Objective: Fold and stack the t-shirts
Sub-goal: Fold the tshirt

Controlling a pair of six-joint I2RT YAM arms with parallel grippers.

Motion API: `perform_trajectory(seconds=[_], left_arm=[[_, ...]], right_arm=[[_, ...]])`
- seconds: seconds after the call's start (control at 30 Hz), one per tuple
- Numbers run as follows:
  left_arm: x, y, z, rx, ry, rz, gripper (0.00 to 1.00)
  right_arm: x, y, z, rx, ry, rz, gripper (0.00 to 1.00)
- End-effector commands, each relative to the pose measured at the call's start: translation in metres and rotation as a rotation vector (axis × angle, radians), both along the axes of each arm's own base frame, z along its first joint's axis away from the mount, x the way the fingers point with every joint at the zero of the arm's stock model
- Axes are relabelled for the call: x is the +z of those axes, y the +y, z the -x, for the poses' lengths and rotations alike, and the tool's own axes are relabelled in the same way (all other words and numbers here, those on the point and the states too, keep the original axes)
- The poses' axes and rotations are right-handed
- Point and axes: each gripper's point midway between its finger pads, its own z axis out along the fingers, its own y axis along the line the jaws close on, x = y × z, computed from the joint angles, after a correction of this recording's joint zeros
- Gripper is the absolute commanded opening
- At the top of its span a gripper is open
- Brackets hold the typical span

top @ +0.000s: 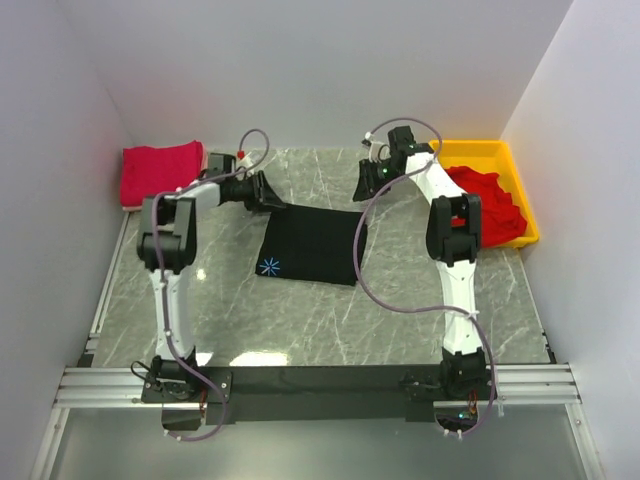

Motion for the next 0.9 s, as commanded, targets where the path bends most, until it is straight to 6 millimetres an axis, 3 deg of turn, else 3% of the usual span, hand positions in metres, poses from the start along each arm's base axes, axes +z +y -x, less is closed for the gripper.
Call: perform_trajectory(seconds=[0.0, 0.03, 0.07, 0.1, 0.13, 0.27, 0.4, 0.47, 0.5, 0.57, 0.63, 0.77, 0.87], left_arm=[[0.084, 0.003, 0.029, -0.016, -0.144, 0.074, 0.42], [0.109, 0.004, 0.039, -0.012, -0.193, 0.088, 0.42], [0.115, 0.002, 0.047, -0.001, -0.188, 0.111, 0.42], [0.117, 0.002, 0.055, 0.001, -0.193, 0.128, 0.42], [0.109, 0.002, 0.072, 0.009, -0.151, 0.136, 0.41], [0.082, -0.002, 0.099, -0.005, -0.070, 0.120, 0.41], [0.051, -0.013, 0.118, -0.041, 0.002, 0.086, 0.40], [0.033, -0.012, 0.121, -0.034, 0.032, 0.051, 0.40], [0.015, -0.007, 0.124, -0.016, 0.093, 0.026, 0.40], [-0.003, -0.002, 0.126, -0.001, 0.147, -0.005, 0.39], [-0.026, 0.010, 0.124, 0.052, 0.211, -0.066, 0.38], [-0.045, 0.027, 0.123, 0.101, 0.255, -0.093, 0.38], [-0.033, 0.027, 0.119, 0.093, 0.237, -0.042, 0.38]], right_arm=[[0.098, 0.014, 0.027, 0.068, -0.119, -0.063, 0.35], [0.106, 0.024, 0.046, 0.097, -0.086, -0.119, 0.36], [0.111, 0.029, 0.060, 0.096, -0.055, -0.152, 0.36], [0.107, 0.031, 0.092, 0.108, 0.006, -0.171, 0.36], [0.107, 0.041, 0.115, 0.133, 0.050, -0.202, 0.36], [0.076, 0.056, 0.202, 0.227, 0.174, -0.171, 0.38], [0.042, 0.060, 0.236, 0.257, 0.239, -0.103, 0.39], [0.022, 0.055, 0.237, 0.231, 0.271, -0.055, 0.39], [-0.002, 0.043, 0.235, 0.194, 0.313, 0.007, 0.39], [-0.026, 0.027, 0.235, 0.159, 0.381, 0.066, 0.39], [-0.038, 0.007, 0.223, 0.093, 0.398, 0.119, 0.39], [-0.029, -0.014, 0.198, 0.047, 0.328, 0.188, 0.39], [-0.004, -0.017, 0.183, 0.065, 0.241, 0.207, 0.39]])
